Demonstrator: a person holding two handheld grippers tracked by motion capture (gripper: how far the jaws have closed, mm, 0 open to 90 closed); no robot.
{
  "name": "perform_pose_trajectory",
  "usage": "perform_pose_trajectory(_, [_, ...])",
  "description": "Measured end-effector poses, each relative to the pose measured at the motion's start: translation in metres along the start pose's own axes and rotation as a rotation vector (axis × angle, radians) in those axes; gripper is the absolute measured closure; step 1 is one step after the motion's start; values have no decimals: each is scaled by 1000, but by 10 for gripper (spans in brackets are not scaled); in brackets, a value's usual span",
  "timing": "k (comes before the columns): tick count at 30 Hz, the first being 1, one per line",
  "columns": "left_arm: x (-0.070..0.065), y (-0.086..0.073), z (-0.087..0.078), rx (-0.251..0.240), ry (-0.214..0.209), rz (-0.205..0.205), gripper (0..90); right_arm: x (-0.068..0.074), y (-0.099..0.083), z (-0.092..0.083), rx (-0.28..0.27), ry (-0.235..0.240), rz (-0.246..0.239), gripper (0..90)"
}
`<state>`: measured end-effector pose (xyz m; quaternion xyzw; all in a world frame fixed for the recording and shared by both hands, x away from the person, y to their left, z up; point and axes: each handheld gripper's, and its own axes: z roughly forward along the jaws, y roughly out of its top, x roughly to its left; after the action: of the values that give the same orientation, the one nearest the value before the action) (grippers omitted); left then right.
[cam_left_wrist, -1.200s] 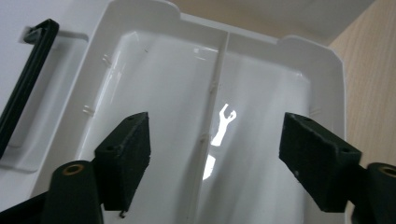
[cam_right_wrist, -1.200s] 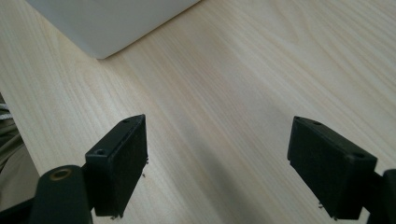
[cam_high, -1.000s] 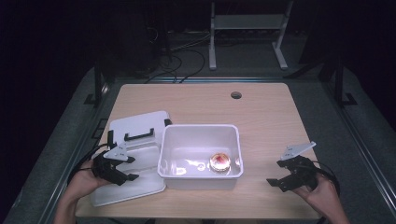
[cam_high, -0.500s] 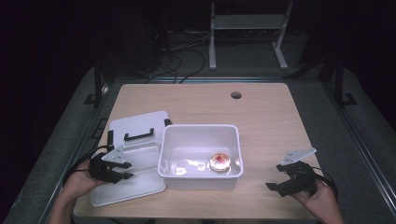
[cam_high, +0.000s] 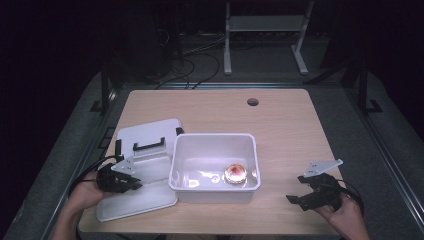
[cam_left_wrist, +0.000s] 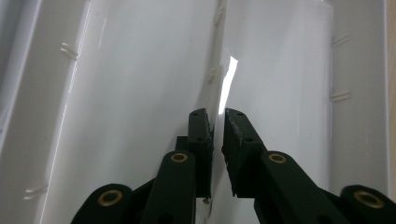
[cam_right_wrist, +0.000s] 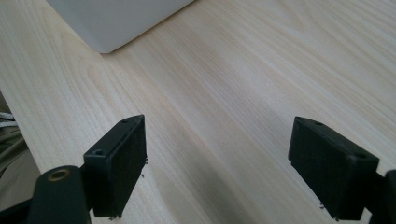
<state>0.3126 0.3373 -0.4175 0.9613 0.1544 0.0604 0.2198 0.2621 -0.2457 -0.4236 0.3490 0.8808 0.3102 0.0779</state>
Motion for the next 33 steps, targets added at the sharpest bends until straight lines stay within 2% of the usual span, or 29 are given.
perform_pose_trajectory(3, [1,1,0,7,0,3,868,-1,0,-1,-6,-1,0,188])
perform_pose_trajectory(7, [-1,4,-1,33,17,31,886,0,0,-2,-10,-4,1,187])
perform_pose_trajectory(13, [0,2,-10,32,17,6,891,0,0,-1,-4,-5,-5,188])
perform_pose_trajectory(19, [-1,-2,-32,20,21,10,892,0,0,0,-1,-3,-7,188])
perform_pose_trajectory(25, [-4,-2,-60,62,35,27,892,1,0,0,-7,-2,-5,188])
perform_pose_trajectory(29, [-4,2,-82,43,45,32,891,2,1,1,-5,0,-4,188])
perform_pose_trajectory(33, [-6,8,-104,13,47,58,891,2,1,2,-2,0,-11,188])
